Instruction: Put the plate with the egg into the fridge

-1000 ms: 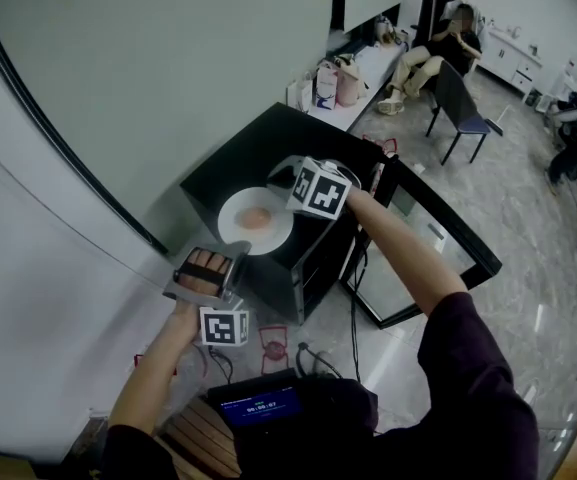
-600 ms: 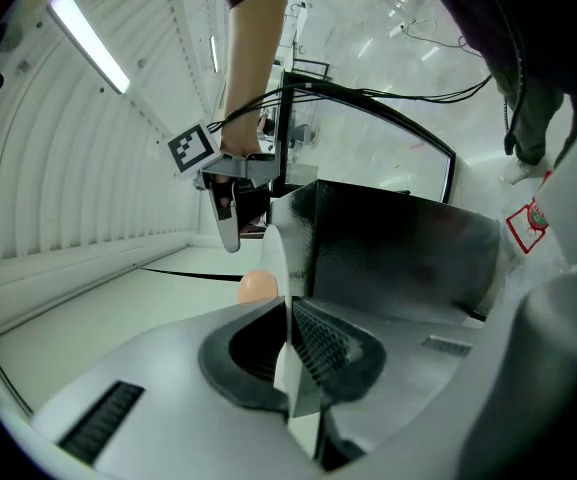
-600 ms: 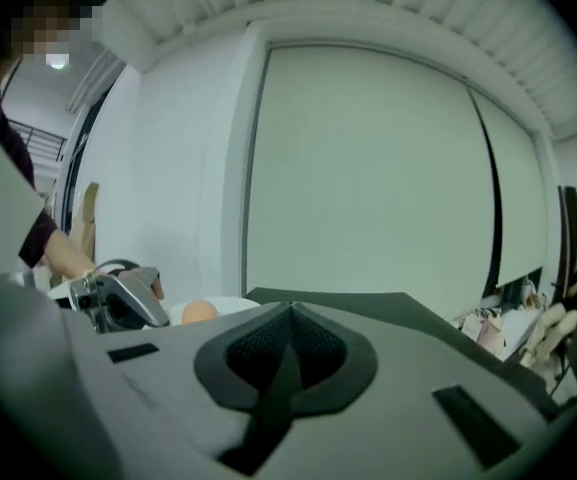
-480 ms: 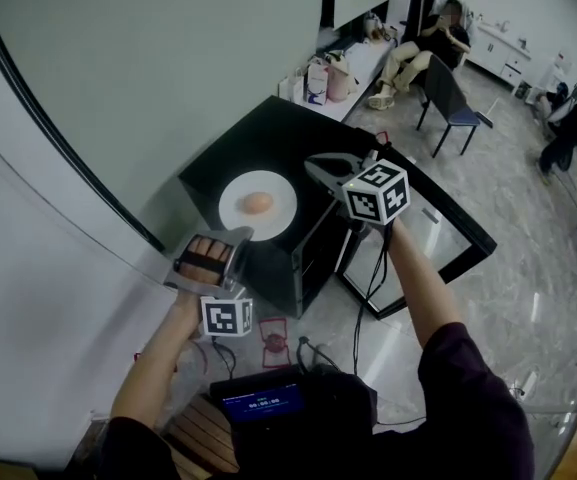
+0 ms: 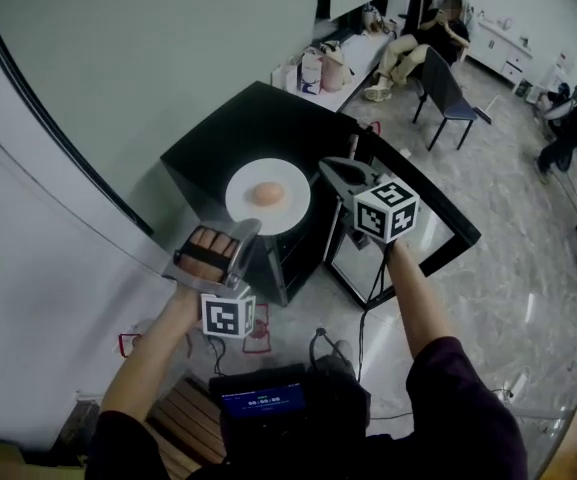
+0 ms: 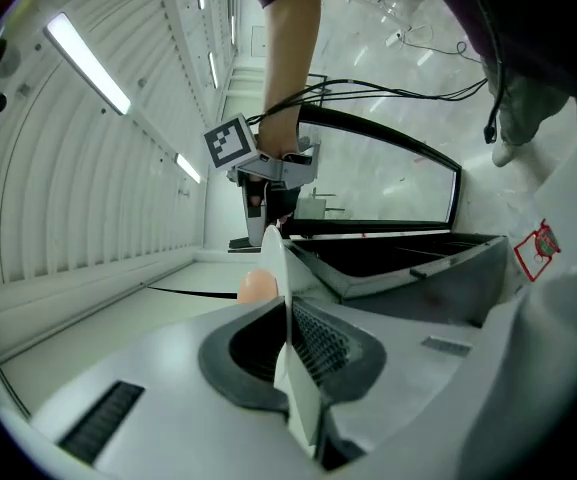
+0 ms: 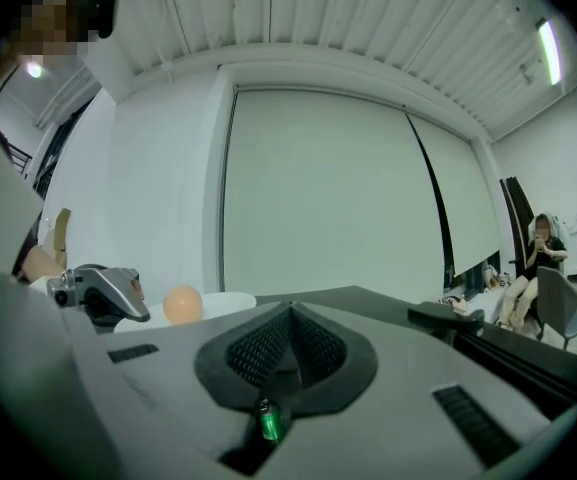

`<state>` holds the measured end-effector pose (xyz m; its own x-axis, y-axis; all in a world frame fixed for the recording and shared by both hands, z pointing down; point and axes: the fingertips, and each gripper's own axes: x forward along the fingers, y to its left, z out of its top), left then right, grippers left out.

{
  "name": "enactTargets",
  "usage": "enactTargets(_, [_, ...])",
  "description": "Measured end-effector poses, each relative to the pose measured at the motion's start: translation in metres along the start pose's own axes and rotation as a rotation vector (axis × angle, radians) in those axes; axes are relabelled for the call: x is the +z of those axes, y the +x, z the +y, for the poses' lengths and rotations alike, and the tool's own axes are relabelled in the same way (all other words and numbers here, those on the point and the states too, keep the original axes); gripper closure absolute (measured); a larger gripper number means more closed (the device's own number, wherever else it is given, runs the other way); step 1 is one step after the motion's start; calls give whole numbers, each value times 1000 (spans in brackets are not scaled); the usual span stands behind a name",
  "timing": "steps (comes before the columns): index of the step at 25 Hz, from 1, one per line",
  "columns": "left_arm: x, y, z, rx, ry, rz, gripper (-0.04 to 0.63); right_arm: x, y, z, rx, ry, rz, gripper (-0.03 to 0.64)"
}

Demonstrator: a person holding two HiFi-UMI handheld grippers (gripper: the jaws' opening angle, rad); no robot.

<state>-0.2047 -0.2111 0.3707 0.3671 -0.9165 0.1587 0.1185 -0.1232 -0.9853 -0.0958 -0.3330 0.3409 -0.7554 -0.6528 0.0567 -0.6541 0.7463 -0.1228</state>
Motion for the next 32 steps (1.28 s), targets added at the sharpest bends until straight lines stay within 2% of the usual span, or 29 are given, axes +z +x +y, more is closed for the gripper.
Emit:
enactTargets(7, [114, 14, -10, -6, -48, 101, 577, -16, -96, -56, -20, 39, -84, 611])
enactTargets(15, [187, 26, -37, -44, -65, 179, 577, -43, -151, -85, -5, 78, -85, 611])
enactTargets(19, [197, 25, -49, -67, -72, 206, 577, -53, -162, -87, -5, 97, -81, 611])
enactTargets(23, [197, 20, -51, -54, -80, 215, 577, -58, -165, -79, -5, 104, -84, 611])
enactTargets(29, [178, 16, -55, -40, -62, 255, 577, -67, -162, -65, -39, 92, -85, 611])
enactTargets(32, [170, 20, -73, -48, -91, 283, 577, -79, -163, -57, -72, 74, -83, 611])
